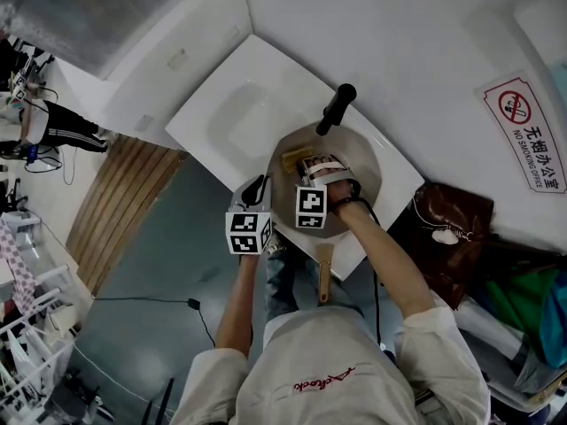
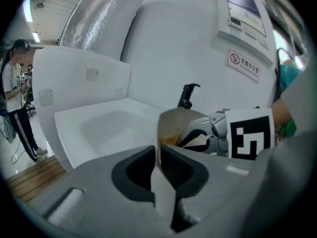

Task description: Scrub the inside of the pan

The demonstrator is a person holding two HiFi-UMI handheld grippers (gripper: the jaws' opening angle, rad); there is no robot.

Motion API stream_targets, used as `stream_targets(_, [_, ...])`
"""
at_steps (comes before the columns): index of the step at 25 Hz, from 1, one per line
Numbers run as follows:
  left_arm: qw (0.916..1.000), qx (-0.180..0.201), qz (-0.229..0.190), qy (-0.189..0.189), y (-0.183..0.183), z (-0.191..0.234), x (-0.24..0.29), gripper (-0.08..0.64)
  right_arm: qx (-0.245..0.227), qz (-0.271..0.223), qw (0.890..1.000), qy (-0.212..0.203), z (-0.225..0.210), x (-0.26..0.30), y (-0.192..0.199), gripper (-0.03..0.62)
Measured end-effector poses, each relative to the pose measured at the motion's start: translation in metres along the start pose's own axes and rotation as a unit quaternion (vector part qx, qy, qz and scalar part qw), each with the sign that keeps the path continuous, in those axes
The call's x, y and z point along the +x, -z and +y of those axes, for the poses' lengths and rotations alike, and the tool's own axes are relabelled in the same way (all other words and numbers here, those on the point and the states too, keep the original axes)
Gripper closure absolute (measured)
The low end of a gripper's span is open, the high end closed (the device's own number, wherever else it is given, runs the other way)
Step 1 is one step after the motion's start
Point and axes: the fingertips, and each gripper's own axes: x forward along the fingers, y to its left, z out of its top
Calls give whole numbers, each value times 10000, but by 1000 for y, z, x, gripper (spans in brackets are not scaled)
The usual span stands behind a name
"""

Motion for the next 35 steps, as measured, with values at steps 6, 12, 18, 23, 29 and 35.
stream_targets(6, [10000, -43, 2, 4, -1, 0, 0, 522, 96, 139, 9999, 16, -7, 0, 16, 565])
stream_targets(12, [10000, -37, 0, 0, -1, 0, -1, 522, 195, 369, 9991, 0, -7, -2, 43, 565])
stream_targets(18, [10000, -10, 31, -21, 0, 0, -1, 522, 319, 567, 9979, -22, -2, -6, 67, 565])
stream_targets(23, [10000, -5, 27, -55, 0, 1, 1, 523, 396, 745, 9964, -94, 5, -10, 89, 565])
stream_targets(29, [9999, -3, 16, -101, 1, 1, 0, 523, 474, 893, 9944, -301, 24, -20, 106, 565])
stream_targets(35, [9999, 30, 31, -116, 1, 1, 0, 523, 551, 957, 9928, -453, 43, -28, 110, 565])
